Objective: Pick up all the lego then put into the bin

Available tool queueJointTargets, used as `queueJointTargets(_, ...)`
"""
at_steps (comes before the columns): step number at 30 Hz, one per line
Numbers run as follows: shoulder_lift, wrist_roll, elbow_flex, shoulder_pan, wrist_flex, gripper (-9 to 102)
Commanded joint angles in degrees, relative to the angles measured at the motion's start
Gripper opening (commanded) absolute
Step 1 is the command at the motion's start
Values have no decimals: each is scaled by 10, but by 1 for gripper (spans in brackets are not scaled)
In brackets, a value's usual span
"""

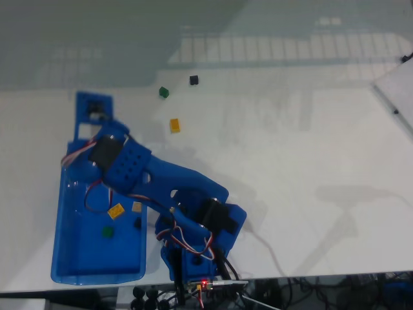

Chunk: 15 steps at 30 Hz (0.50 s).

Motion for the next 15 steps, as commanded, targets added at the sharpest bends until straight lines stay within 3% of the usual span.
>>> queueJointTargets(1,5,-50,-5,-48,40,0)
queueJointTargets(8,-16,-120,18,-86,91,2)
queueJointTargets(15,-23,-134,21,-78,97,29)
